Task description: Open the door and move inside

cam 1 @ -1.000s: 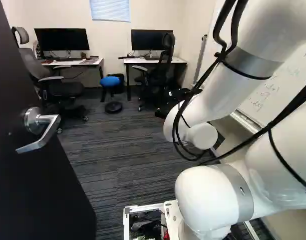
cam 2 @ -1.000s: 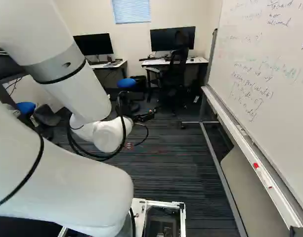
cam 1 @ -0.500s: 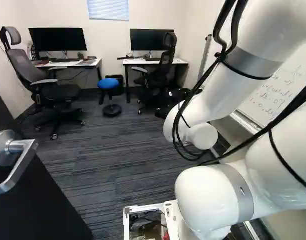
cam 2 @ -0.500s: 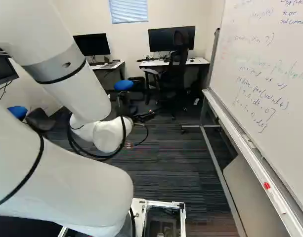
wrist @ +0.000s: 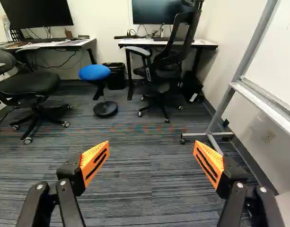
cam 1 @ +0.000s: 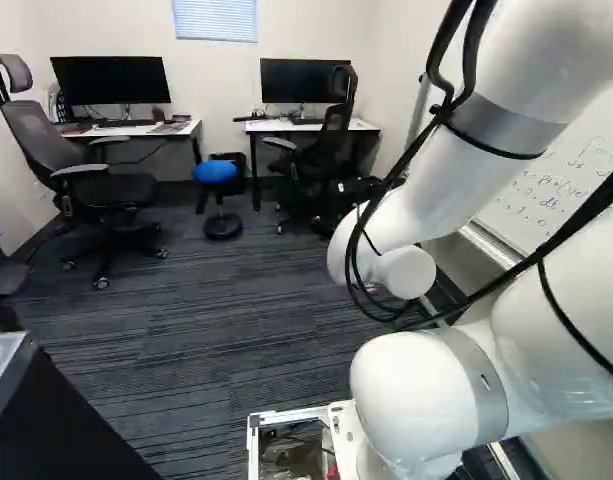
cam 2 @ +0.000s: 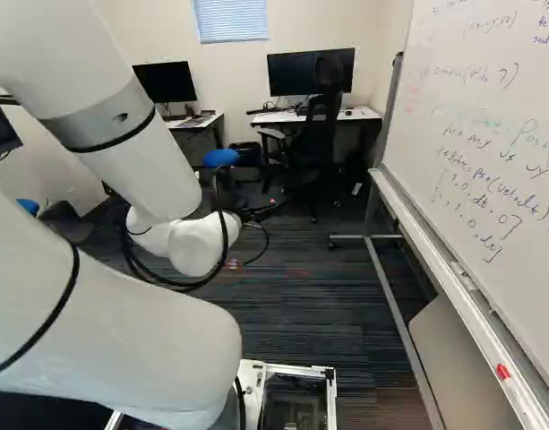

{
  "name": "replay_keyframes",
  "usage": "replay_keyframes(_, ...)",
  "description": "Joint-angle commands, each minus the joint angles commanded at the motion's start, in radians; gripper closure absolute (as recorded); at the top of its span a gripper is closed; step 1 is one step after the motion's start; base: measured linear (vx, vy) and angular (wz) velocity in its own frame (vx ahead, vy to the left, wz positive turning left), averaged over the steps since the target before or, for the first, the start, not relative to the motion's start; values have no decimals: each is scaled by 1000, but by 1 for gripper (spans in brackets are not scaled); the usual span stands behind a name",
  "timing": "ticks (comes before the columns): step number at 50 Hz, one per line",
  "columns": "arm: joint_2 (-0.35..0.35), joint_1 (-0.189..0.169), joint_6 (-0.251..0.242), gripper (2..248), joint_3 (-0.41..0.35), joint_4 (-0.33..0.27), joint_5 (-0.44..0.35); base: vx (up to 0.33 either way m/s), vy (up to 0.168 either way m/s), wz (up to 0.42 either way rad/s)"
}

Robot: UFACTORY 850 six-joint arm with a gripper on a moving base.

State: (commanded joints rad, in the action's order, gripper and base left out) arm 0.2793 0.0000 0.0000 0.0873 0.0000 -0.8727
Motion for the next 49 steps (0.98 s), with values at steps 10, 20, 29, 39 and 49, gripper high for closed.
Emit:
replay_keyframes(10, 0, 0, 0, 3, 0, 0, 0, 98, 1, -4)
replay_keyframes(20, 0, 0, 0, 3, 0, 0, 0, 31, 1, -1)
replay_keyframes(29, 0, 0, 0, 3, 0, 0, 0, -10, 0, 0)
replay_keyframes(39, 0, 0, 0, 3, 0, 0, 0, 0, 0, 0)
replay_keyframes(49, 0, 0, 0, 3, 0, 0, 0, 0, 0, 0)
